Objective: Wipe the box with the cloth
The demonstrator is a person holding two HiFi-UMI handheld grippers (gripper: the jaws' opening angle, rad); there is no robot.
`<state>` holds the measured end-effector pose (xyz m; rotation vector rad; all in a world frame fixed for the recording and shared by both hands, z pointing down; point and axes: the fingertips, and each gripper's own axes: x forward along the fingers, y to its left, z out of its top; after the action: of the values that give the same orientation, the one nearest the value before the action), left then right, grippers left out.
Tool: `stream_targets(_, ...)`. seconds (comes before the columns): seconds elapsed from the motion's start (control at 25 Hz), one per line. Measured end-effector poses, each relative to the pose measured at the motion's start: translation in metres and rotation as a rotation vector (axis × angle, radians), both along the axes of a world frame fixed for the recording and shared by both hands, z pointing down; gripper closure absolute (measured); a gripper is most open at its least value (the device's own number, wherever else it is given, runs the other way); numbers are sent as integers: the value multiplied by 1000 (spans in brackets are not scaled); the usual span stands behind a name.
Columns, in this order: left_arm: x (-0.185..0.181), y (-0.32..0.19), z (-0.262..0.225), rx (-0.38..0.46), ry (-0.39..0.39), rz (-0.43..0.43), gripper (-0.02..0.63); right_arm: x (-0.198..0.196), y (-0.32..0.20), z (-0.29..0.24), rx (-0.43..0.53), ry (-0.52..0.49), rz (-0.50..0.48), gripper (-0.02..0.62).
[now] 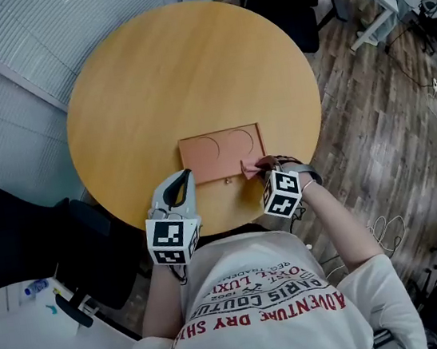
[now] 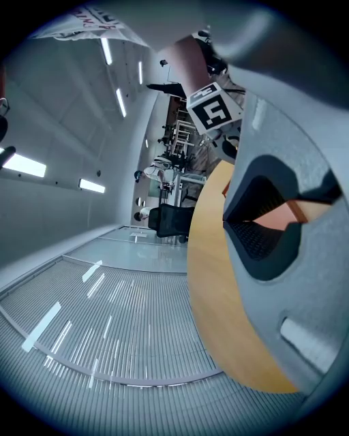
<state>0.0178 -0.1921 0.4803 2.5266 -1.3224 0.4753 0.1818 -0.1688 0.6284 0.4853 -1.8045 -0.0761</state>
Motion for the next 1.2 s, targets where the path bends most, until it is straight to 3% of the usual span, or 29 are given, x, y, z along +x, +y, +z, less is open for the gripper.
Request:
stream_targets(0.36, 9, 11, 4, -17, -5, 51, 597, 13, 46, 19, -92, 40, 16, 563)
stream_targets(0.52, 10, 13, 1, -6, -13, 62, 597, 16, 47, 12, -66, 17, 58, 563)
stream_targets(0.76, 9, 8, -17, 34, -10, 58, 597, 4, 17, -40, 46, -116, 162, 563)
stream_targets(0.92, 5, 3, -34, 77, -10, 28, 597, -6, -10, -92, 200, -201, 225, 563)
stream_targets(1.2, -2, -3, -68, 145, 13, -13, 597, -16, -34, -181, 411, -535, 416, 565)
